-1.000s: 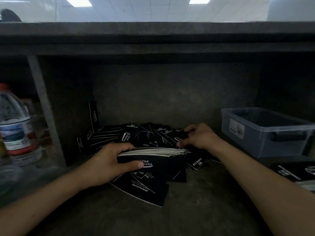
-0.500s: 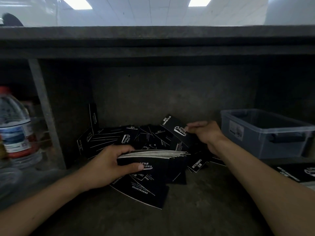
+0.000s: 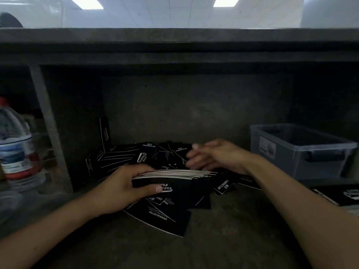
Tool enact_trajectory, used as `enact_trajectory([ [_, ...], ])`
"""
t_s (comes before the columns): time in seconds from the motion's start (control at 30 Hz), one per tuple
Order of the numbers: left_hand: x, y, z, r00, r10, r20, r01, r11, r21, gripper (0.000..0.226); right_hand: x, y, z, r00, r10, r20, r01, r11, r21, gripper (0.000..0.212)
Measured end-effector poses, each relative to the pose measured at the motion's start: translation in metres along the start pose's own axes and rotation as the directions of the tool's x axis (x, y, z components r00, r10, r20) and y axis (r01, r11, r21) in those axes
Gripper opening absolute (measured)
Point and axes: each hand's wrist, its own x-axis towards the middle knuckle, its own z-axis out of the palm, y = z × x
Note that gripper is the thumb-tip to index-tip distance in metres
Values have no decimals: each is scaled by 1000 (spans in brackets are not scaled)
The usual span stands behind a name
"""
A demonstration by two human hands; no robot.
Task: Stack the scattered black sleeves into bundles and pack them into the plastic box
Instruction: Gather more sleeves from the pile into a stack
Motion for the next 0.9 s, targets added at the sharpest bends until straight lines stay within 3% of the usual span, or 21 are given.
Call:
enact_trajectory([
  [0.07, 0, 3, 0, 1000, 2, 11, -2, 1000, -13, 19, 8, 7, -3, 951, -100, -291, 91, 995, -44, 25],
  [0.1, 0, 3, 0, 1000, -2, 6, 2, 1000, -17, 16, 7, 9, -5, 934, -128, -333, 75, 983, -168, 30],
  [0.17, 0, 2, 0, 1000, -12, 1, 12, 1000, -11, 14, -1, 11, -6, 973, -44, -228, -59, 902, -428, 57],
  [0.27, 0, 0, 0, 1000, -19, -5, 19, 1000, -2, 16, -5, 6, -1, 989, 35, -143, -111, 815, -569, 79],
  [0.4, 0, 1, 0, 1000, -12, -11, 12, 1000, -2, 18, 7, 12, -2, 997, 10, -78, -60, 733, -677, 64],
  [0.5, 0, 2, 0, 1000, -16, -12, 16, 1000, 11, 19, 2, 14, -13, 999, -8, -36, -17, 772, -635, 46],
  [0.57, -1, 2, 0, 1000, -20, -14, 21, 1000, 17, 19, 4, 16, -19, 982, -157, -103, 76, 834, -547, 27],
  [0.6, -1, 1, 0, 1000, -20, -15, 21, 1000, 19, 20, 6, 17, -20, 938, -277, -205, 133, 839, -527, 22],
  [0.67, 0, 0, -1, 1000, -18, -18, 19, 1000, 25, 25, 10, 15, -22, 711, -528, -464, 237, 802, -548, 24],
  [0.73, 0, -2, -1, 1000, -11, -29, 12, 999, 37, 36, 9, 4, -20, 463, -609, -644, 411, 791, -453, 27],
  [0.77, 1, -3, 0, 999, -7, -41, 9, 999, 44, 44, 7, -3, -19, 414, -588, -695, 514, 781, -355, 29],
  [0.8, 1, -4, 0, 998, -5, -57, 8, 999, 49, 53, 4, -8, -18, 413, -559, -719, 581, 770, -264, 32],
  [0.83, 1, -6, 0, 998, -7, -70, 10, 999, 45, 61, 2, -12, -17, 463, -527, -712, 600, 778, -186, 34],
  [0.9, 1, -10, 0, 997, -21, -76, 23, 999, 28, 80, 0, -11, -15, 680, -442, -585, 494, 866, -79, 32],
])
